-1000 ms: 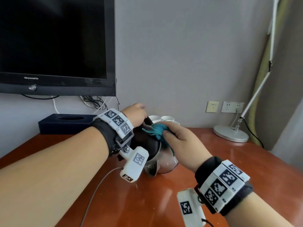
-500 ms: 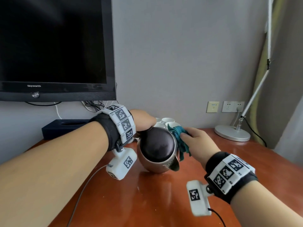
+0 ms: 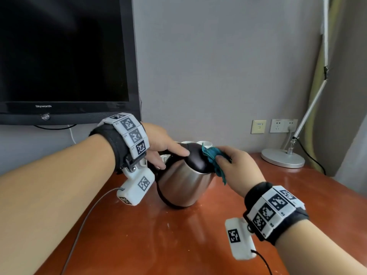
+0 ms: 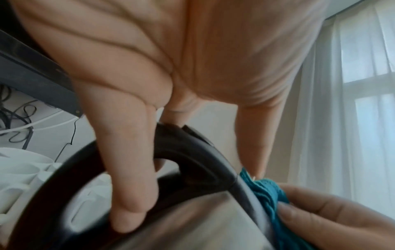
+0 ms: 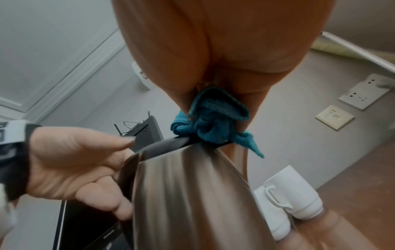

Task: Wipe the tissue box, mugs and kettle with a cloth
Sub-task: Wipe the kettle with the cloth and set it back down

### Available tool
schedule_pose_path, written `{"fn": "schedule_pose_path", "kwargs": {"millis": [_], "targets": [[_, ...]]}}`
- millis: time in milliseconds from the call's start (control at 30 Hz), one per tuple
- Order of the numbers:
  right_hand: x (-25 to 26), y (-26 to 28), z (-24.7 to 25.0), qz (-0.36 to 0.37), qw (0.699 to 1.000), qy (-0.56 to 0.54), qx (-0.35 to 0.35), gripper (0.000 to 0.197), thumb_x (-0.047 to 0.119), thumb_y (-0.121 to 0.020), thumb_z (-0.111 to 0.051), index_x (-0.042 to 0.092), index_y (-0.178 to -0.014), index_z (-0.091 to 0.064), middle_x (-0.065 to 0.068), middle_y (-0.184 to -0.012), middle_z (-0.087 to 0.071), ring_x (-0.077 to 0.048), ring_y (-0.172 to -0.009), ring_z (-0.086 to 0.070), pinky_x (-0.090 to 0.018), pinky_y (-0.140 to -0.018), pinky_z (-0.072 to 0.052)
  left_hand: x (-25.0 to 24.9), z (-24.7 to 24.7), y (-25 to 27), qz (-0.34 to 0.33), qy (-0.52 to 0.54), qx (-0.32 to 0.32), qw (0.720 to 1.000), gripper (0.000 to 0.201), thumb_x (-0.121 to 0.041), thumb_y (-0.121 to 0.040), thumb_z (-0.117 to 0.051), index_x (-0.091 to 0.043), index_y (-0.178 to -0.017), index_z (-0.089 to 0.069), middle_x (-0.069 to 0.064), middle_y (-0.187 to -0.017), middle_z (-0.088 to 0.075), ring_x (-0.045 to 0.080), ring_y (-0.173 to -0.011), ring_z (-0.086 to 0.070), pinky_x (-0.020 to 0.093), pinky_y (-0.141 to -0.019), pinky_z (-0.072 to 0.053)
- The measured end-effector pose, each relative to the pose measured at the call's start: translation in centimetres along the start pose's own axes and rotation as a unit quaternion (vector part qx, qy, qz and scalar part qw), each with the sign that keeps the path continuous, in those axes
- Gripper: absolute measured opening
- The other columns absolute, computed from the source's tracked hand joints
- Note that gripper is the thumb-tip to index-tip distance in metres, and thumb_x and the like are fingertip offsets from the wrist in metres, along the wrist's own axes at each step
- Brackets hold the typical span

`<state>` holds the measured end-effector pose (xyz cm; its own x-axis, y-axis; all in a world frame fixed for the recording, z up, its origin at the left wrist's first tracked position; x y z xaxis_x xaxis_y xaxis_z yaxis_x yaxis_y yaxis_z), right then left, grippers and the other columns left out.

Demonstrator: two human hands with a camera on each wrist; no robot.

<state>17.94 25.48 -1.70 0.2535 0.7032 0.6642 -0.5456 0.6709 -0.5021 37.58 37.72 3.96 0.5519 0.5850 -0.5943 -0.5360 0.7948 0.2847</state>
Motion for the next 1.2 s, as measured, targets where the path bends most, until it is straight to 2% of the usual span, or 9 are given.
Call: {"fn": "schedule_pose_path", "kwargs": {"millis": [133, 200, 400, 500, 600, 733, 867, 1067, 1200], "targets": [[0.5, 0.0, -0.5, 0.003, 0.999, 0.034, -0.002, 0.034, 0.019, -0.097, -0.053, 0.034, -0.121, -0.072, 0.005, -0.093, -0.076, -0.021, -0.089, -0.069, -0.029, -0.072, -0.046, -0.1, 0.2, 1.5, -0.068, -0.176, -0.056, 0.980, 0.053, -0.052, -0.098, -0.064, 0.000, -0.106, -0.069, 0.009, -0.074, -0.078, 0.024, -0.067, -0.076, 0.039, -0.079, -0.062], [2.0, 0.3, -0.9, 0.037, 0.999, 0.033, -0.003, 0.036, 0.020, -0.098, -0.054, 0.036, -0.126, -0.070, 0.006, -0.103, -0.076, -0.020, -0.098, -0.067, -0.027, -0.076, -0.043, -0.2, 0.0, 1.9, -0.091, -0.224, -0.076, 0.967, 0.048, -0.056, -0.098, -0.061, -0.009, -0.093, -0.071, 0.003, -0.062, -0.074, 0.018, -0.047, -0.065, 0.028, -0.064, -0.058], [4.2, 0.7, -2.4, 0.106, 0.994, 0.008, 0.022, 0.040, 0.019, -0.100, -0.058, 0.043, -0.130, -0.068, 0.018, -0.103, -0.072, -0.006, -0.097, -0.063, -0.003, -0.074, -0.036, -1.2, 0.1, 2.0, -0.141, -0.315, -0.158, 0.925, 0.056, -0.068, -0.092, -0.062, -0.016, -0.069, -0.060, -0.008, -0.049, -0.052, 0.004, -0.039, -0.047, 0.025, -0.050, -0.035], [2.0, 0.3, -1.8, 0.043, 0.999, -0.013, -0.002, 0.035, 0.018, -0.098, -0.058, 0.041, -0.120, -0.072, 0.015, -0.096, -0.076, -0.011, -0.091, -0.068, -0.018, -0.074, -0.046, -0.2, -0.4, 0.9, -0.156, -0.239, -0.104, 0.953, 0.052, -0.062, -0.099, -0.055, -0.017, -0.076, -0.066, -0.007, -0.065, -0.066, 0.012, -0.057, -0.057, 0.024, -0.059, -0.044], [0.7, 0.5, -1.4, 0.009, 0.998, -0.064, -0.022, 0.033, 0.014, -0.096, -0.059, 0.042, -0.097, -0.074, 0.011, -0.079, -0.075, -0.010, -0.075, -0.069, -0.030, -0.072, -0.054, 1.4, -2.0, -0.5, -0.161, 0.000, -0.022, 0.987, 0.056, -0.064, -0.099, -0.051, -0.011, -0.083, -0.060, 0.006, -0.070, -0.062, 0.026, -0.064, -0.063, 0.037, -0.070, -0.058], [0.1, 0.7, -1.4, -0.017, 0.993, -0.116, -0.033, 0.033, 0.012, -0.097, -0.059, 0.040, -0.090, -0.075, 0.014, -0.070, -0.073, -0.003, -0.058, -0.061, -0.030, -0.064, -0.052, 2.2, -3.5, -0.6, -0.122, 0.241, -0.028, 0.962, 0.051, -0.058, -0.104, -0.049, -0.009, -0.090, -0.054, 0.011, -0.070, -0.050, 0.027, -0.049, -0.056, 0.043, -0.059, -0.058], [-0.4, 0.6, -1.8, -0.040, 0.989, -0.133, -0.058, 0.026, 0.012, -0.095, -0.061, 0.032, -0.088, -0.076, 0.005, -0.074, -0.075, -0.022, -0.069, -0.069, -0.043, -0.067, -0.058, 2.5, -3.6, -0.7, -0.119, 0.291, -0.064, 0.947, 0.054, -0.060, -0.103, -0.051, -0.009, -0.086, -0.053, 0.005, -0.058, -0.049, 0.023, -0.045, -0.051, 0.037, -0.053, -0.054], [1.2, 0.0, -3.6, -0.022, 0.990, -0.128, -0.045, 0.017, 0.016, -0.091, -0.070, 0.029, -0.101, -0.075, 0.005, -0.092, -0.075, -0.015, -0.082, -0.071, -0.034, -0.076, -0.057, 2.6, -3.7, -1.3, -0.114, 0.287, -0.095, 0.946, 0.057, -0.063, -0.100, -0.051, -0.008, -0.086, -0.054, 0.006, -0.061, -0.050, 0.023, -0.044, -0.052, 0.037, -0.052, -0.054], [3.0, -0.1, -4.7, 0.017, 0.998, -0.061, -0.018, 0.017, 0.018, -0.090, -0.073, 0.033, -0.098, -0.071, 0.017, -0.096, -0.064, -0.007, -0.088, -0.063, -0.017, -0.073, -0.044, 3.2, -3.7, -1.9, -0.096, 0.299, -0.096, 0.945, 0.068, -0.075, -0.086, -0.054, -0.008, -0.093, -0.059, 0.008, -0.063, -0.056, 0.030, -0.052, -0.059, 0.056, -0.067, -0.059]]}}
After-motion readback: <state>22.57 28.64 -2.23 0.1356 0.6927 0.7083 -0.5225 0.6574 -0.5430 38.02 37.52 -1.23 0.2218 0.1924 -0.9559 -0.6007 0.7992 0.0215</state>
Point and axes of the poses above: each hand's wrist, its own y-axis away from the middle knuckle, its own z-axis out of the back of the hand, x = y × z, the point moved 5 cm from there along -y, towards the middle knuckle
